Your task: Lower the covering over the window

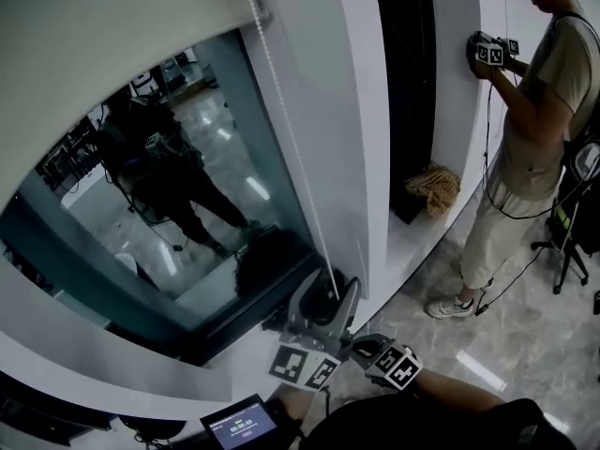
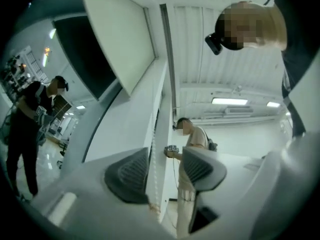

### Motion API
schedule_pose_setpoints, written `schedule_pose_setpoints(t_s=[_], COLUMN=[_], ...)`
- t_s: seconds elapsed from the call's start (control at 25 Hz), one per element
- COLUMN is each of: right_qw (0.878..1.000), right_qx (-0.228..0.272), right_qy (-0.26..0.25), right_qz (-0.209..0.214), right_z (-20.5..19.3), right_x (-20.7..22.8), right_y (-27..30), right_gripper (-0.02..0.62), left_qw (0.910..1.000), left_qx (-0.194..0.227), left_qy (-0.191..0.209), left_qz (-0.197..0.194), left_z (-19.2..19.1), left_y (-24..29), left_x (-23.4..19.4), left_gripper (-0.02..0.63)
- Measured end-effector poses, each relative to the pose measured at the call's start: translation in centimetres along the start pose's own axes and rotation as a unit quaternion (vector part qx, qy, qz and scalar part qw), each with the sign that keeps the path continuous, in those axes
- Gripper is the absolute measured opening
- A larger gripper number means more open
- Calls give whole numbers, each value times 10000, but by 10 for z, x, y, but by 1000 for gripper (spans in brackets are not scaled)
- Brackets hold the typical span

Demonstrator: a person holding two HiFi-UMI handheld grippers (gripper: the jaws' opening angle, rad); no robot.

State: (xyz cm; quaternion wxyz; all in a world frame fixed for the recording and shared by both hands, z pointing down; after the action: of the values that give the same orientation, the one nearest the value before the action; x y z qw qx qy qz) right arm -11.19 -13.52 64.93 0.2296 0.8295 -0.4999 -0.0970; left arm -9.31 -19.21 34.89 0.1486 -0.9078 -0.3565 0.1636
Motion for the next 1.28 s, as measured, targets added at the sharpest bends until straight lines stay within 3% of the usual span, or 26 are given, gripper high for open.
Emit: schedule_pose_setpoints(t_s=[0.08,0.12,0.28,0.4,0.52,0.64,0.72,0.84,0.96,1.12,1.2,1.28], right_qw=[9998,9997,9995,9973,9800,9441,9285,9114,8934,8749,8745,8814], right_qx=[-31,-57,-130,-182,838,2394,3190,4003,4458,4750,4762,4633], right_qy=[-11,-63,-31,668,1795,2244,1896,935,281,265,143,198], right_qz=[181,238,284,246,-176,-332,-145,198,481,906,912,899], right_z=[-1,-2,-9,-30,-7,83,165,284,383,488,532,558], right_x=[-6,-8,-2,15,63,100,105,98,86,79,82,92], right_y=[-4,-7,-14,-25,-53,-102,-134,-177,-203,-226,-230,-229], right_gripper=[15,15,18,27,52,112,113,121,130,152,155,134], left_qw=[9999,9998,9999,9961,9830,9636,9528,9442,9434,9470,9487,9490], left_qx=[70,65,-79,-762,-1579,-2294,-2638,-2937,-3060,-3008,-2994,-3009], left_qy=[-77,-82,-102,-374,-734,-1067,-1175,-1221,-1057,-825,-712,-683], left_qz=[133,181,102,243,577,863,932,855,729,765,720,647], left_z=[6,8,6,-35,-116,-184,-209,-229,-231,-230,-227,-222], left_y=[7,10,11,-1,-36,-79,-99,-115,-125,-138,-141,-139], left_x=[-5,-6,-7,-13,-30,-36,-33,-23,-18,-27,-27,-21], left_gripper=[123,18,12,12,12,12,12,12,12,13,14,14])
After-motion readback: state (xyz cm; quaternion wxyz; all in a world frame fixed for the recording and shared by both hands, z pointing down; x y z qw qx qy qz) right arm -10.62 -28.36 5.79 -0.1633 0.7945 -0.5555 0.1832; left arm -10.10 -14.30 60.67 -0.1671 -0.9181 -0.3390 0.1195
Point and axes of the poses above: the fingertips, and each gripper's own axes: y forward along the fingers, x to its right, z out of its top, the point moved 1 cm from there along -y, backward along the fingers, and after that the axes turned 4 degrees about -y, right-handed, at the moved point
